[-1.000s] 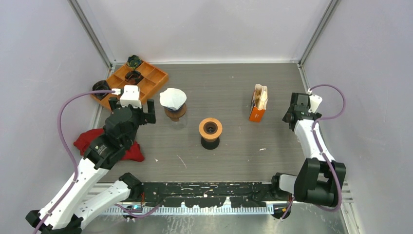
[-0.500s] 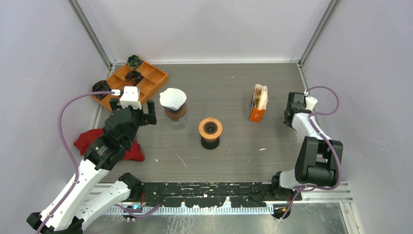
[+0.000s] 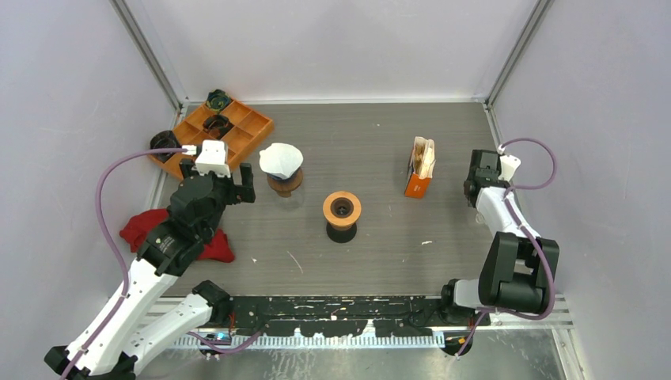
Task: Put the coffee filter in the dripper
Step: Pick up the coffee dripper from the center of the board, then place the coffee dripper onto the connecting ring.
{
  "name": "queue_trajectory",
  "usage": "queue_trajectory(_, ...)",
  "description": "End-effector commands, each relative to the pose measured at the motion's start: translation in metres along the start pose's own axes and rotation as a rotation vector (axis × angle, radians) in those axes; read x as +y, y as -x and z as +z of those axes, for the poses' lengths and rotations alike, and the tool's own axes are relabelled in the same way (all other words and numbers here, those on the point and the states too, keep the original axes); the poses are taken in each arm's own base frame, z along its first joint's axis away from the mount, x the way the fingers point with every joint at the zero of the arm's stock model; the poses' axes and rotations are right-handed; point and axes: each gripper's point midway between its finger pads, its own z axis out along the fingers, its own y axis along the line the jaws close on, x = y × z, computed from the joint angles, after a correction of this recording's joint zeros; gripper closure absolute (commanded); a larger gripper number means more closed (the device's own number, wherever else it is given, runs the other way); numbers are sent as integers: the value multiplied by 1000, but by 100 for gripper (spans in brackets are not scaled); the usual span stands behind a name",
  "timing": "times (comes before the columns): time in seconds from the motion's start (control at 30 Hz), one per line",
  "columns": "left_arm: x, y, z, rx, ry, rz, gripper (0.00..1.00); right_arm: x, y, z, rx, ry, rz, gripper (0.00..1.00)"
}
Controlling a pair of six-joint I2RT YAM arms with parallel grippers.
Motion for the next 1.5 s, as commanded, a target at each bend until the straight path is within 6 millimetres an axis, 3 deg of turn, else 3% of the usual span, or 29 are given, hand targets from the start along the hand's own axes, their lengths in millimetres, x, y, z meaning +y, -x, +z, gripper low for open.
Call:
queue_trajectory(0.0, -2, 22, -1, -86, -21, -52, 1, 10, -1, -16, 2, 76, 20, 99)
queue_trajectory(0.3, -1, 24, -1, -96, -31, -66, 1, 33, 0, -66, -74, 159, -82, 99)
queue_trajectory(0.7, 1, 21, 3, -92, -27, -75, 1, 61, 1, -147, -162, 320, -225, 99)
queue_trajectory(1.07, -12, 19, 6, -76, -99, -87, 1, 88, 23, -232, -285, 548, -347, 99)
queue_trajectory(1.47, -21, 22, 5, -55, -169, -93, 1, 130, 17, -307, -403, 725, -525, 99)
